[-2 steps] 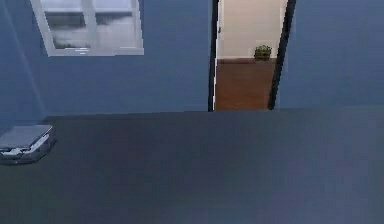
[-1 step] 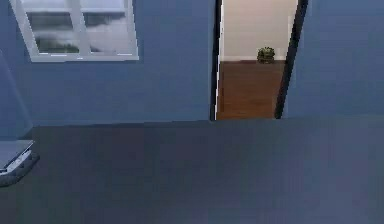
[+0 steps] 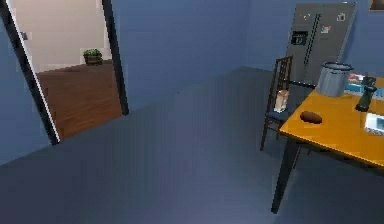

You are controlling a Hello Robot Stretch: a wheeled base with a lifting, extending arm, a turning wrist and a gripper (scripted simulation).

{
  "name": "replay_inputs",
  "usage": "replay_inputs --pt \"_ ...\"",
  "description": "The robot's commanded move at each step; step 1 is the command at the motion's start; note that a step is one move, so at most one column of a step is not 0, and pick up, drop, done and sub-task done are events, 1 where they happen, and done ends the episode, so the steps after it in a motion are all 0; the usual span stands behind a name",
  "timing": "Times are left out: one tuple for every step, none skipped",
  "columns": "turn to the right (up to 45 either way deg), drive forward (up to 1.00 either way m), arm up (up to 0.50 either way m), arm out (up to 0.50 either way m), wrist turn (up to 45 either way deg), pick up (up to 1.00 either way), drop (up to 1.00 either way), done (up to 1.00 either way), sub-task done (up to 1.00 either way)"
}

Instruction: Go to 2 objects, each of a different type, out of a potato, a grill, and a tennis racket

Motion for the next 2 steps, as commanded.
replay_inputs --pt "9.0 0.00 0.00 0.00 0.0 0.00 0.00 0.00 0.00" --pt "0.0 0.60 0.00 0.00 0.0 0.00 0.00 0.00 0.00"
